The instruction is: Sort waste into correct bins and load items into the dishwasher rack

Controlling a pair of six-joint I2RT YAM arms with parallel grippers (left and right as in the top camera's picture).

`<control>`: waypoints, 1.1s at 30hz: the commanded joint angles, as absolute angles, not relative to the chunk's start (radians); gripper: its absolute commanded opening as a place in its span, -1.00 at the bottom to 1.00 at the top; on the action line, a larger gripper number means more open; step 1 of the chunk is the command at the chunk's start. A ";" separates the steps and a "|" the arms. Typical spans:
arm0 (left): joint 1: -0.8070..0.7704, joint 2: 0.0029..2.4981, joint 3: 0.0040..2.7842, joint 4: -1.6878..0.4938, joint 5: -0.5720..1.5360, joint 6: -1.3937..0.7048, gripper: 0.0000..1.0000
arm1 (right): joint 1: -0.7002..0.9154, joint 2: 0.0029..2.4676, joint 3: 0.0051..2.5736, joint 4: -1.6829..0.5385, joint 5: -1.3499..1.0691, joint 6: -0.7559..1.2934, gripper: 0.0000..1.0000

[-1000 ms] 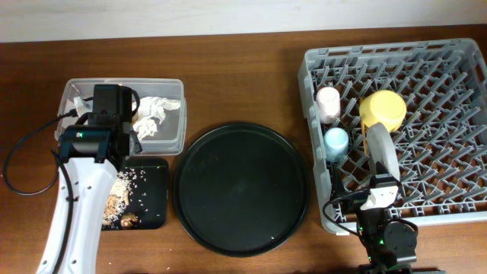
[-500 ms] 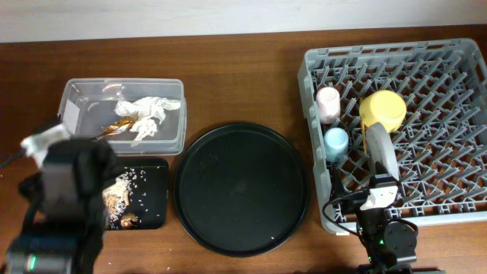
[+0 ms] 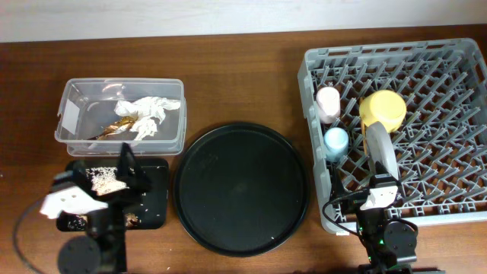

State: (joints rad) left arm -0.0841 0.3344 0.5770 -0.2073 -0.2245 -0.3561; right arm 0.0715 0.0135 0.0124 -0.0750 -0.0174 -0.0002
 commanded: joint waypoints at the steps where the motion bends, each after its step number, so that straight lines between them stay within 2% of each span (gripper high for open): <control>1: -0.085 0.245 0.370 -0.001 -0.055 -0.346 0.98 | 0.064 0.004 0.006 -0.076 -0.022 0.000 0.97; 5: -0.085 0.176 0.207 0.121 -0.036 -0.346 0.98 | 0.064 0.004 0.006 -0.076 -0.022 0.000 0.97; 14: -0.057 0.067 0.009 0.136 -0.047 -0.345 0.98 | 0.064 0.004 0.006 -0.076 -0.022 0.000 0.97; 18: -0.033 0.027 0.008 -0.054 -0.091 -0.342 0.98 | 0.064 0.004 0.006 -0.076 -0.022 0.000 0.97; 24: -0.027 0.010 0.009 -0.081 -0.062 -0.137 0.98 | 0.064 0.004 0.006 -0.076 -0.022 0.000 0.97; 33: -0.028 0.010 0.009 -0.082 -0.056 -0.009 0.98 | 0.064 0.004 0.006 -0.076 -0.022 0.000 0.97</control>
State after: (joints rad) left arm -0.0311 0.0212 0.0135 -0.0792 -0.0662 -0.0917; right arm 0.0715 0.0139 0.0124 -0.0753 -0.0170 0.0002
